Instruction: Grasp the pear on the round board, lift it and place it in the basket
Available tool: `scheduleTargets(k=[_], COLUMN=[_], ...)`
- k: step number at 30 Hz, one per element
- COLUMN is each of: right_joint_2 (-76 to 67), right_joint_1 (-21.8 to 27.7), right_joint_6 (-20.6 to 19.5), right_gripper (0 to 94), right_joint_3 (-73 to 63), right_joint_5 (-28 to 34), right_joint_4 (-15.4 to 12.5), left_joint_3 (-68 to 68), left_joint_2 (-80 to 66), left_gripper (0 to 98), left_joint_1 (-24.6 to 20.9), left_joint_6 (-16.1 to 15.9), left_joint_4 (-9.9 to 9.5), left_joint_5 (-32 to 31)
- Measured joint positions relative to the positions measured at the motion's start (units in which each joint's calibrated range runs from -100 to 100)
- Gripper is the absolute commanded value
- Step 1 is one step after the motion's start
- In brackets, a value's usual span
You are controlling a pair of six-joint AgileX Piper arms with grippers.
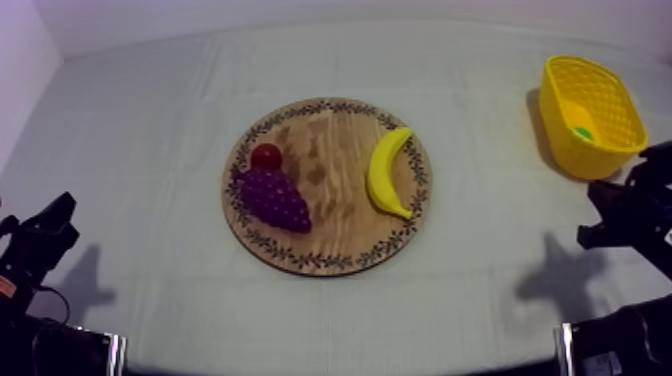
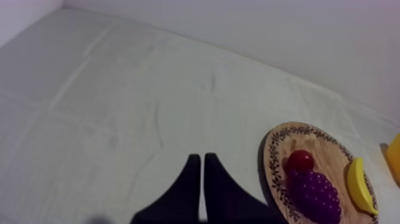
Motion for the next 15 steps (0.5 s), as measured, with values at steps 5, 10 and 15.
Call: scheduleTargets(k=[5,10,15], right_joint_2=[-6.6,-10.4,-14.6], right_joint_1=[0.5,0.7,0.9], right_joint_6=[-1.0,-1.2,-0.7], right_gripper=[0.2,0.2,1.5], right_joint_3=[0.4,0.9,2.0], right_joint_5=[4.9,6.9,7.3], right_joint_4=[1.1,2.0,2.9], left_joint_3=[0.0,0.0,0.0], left_joint_2=[0.0,0.0,0.0], left_gripper=[0.1,0.1,0.1], left_joint_1=[0.0,0.0,0.0], left_joint_6=[0.0,0.0,0.0], left_joint_4=[0.00,0.00,0.00], left_joint_5=[0.0,0.0,0.0])
